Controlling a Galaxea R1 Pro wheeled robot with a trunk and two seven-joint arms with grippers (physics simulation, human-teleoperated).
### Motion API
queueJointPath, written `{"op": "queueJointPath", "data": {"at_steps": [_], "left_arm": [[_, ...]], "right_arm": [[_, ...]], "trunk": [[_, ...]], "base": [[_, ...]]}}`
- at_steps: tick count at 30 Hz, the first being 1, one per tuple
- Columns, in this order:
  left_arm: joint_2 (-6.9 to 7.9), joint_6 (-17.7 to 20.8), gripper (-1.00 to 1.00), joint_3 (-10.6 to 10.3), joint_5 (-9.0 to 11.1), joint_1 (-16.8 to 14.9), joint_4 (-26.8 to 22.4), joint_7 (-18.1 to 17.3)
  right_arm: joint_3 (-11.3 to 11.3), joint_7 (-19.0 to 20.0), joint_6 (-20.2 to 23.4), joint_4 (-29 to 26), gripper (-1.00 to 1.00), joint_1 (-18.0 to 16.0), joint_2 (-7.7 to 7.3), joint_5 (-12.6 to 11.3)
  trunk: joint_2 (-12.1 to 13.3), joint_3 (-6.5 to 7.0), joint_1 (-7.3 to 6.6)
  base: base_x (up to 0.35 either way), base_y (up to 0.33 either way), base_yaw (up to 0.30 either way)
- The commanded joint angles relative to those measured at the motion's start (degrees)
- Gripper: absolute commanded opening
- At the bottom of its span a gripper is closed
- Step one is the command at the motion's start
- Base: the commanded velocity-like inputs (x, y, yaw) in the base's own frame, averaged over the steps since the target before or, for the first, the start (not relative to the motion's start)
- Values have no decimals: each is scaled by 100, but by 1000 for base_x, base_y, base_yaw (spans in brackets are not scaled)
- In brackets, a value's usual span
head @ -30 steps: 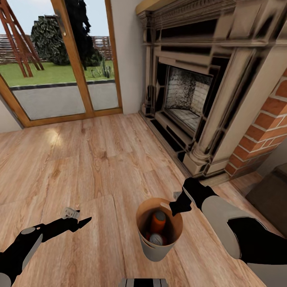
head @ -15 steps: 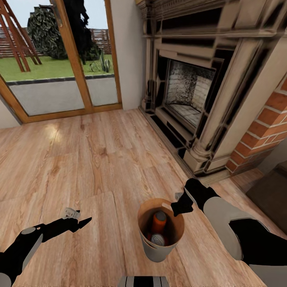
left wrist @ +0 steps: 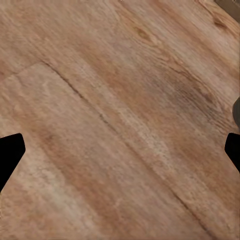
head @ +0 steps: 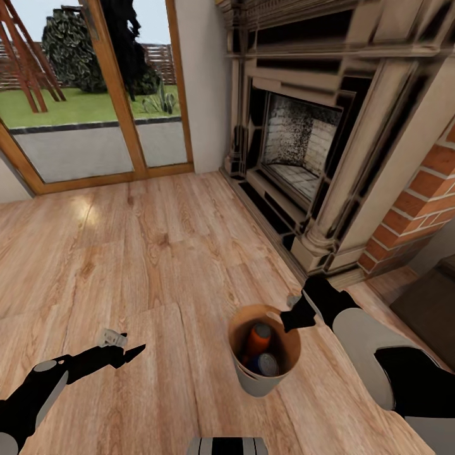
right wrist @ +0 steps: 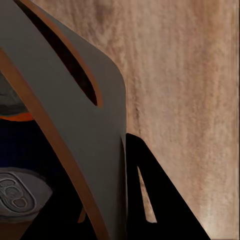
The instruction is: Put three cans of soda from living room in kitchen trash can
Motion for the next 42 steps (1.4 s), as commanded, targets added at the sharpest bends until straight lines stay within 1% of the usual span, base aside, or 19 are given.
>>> {"op": "queueJointPath", "data": {"at_steps": [1,6,9,15,23,31,35,42], "left_arm": [[0,-15,100,-1,-1,0,0,-2],[0,-27,100,-3,-5,0,2,-4],[0,-30,100,-15,-10,0,19,-6],[1,-45,100,-20,-4,0,133,-10],[0,-57,100,-25,-7,0,165,-5],[0,-52,100,-38,-11,0,172,1],[0,-56,100,-38,-11,0,174,8],[0,-64,100,-25,-4,0,170,12]], "right_arm": [[-25,36,41,0,-100,-2,0,-152],[-25,36,41,-5,-100,-4,-4,-152],[-25,42,41,-13,-100,-6,-39,-152],[-25,41,41,-13,-100,-8,-51,-152],[-20,39,41,-15,-100,-12,-60,-152],[-19,45,41,-15,-100,-12,-136,-152],[-17,50,41,-13,-100,-9,-146,-152],[-16,66,41,-13,-100,-2,-149,-152]], "trunk": [[0,0,0],[-7,-110,12],[-11,-177,20],[-19,-310,36],[-19,-310,36],[-30,-487,56],[-35,-576,67],[-35,-576,67]], "base": [[0,0,0],[0,0,0],[0,0,0],[0,0,0],[0,0,0],[0,0,0],[0,0,0],[0,0,0]]}}
